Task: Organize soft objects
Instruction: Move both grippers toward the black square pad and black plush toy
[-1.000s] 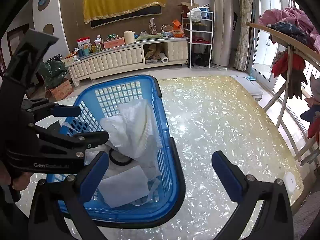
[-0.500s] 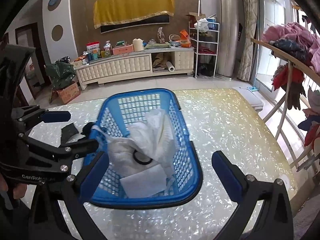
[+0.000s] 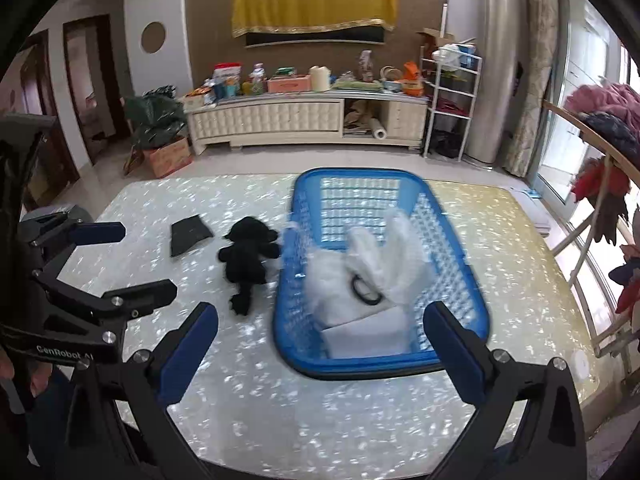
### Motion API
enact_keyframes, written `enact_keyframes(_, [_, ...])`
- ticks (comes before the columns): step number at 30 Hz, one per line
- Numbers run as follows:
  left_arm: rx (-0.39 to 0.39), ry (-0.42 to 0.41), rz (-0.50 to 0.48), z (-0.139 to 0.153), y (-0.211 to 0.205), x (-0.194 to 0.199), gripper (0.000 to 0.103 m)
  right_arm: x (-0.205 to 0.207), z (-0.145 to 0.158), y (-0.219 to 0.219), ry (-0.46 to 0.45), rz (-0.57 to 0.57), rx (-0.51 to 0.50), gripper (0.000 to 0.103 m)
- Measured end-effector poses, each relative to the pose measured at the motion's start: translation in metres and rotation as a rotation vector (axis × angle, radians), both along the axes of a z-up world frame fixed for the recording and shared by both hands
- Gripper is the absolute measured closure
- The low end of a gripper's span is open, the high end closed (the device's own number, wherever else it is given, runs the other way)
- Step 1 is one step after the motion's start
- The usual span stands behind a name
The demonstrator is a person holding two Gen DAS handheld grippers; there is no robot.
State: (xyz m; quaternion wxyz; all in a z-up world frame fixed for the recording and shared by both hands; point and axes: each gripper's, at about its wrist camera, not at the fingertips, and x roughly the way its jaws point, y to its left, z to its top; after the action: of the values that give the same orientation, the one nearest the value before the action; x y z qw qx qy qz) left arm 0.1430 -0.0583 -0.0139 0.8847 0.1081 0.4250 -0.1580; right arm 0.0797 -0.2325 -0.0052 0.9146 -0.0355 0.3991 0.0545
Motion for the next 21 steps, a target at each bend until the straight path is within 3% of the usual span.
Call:
enact_keyframes(11, [-0.004, 0.011, 0.074, -0.005, 0.062, -0.006, 0.009, 0.018, -0.016, 0.054, 0.052, 0.086, -0.025, 0.0])
enact_keyframes(21, [-0.023, 0.05, 0.136, -0.02, 0.101, 0.015, 0.009, 0.045, -0.028, 0.099, 0.079, 0.163, -0.056, 0.0])
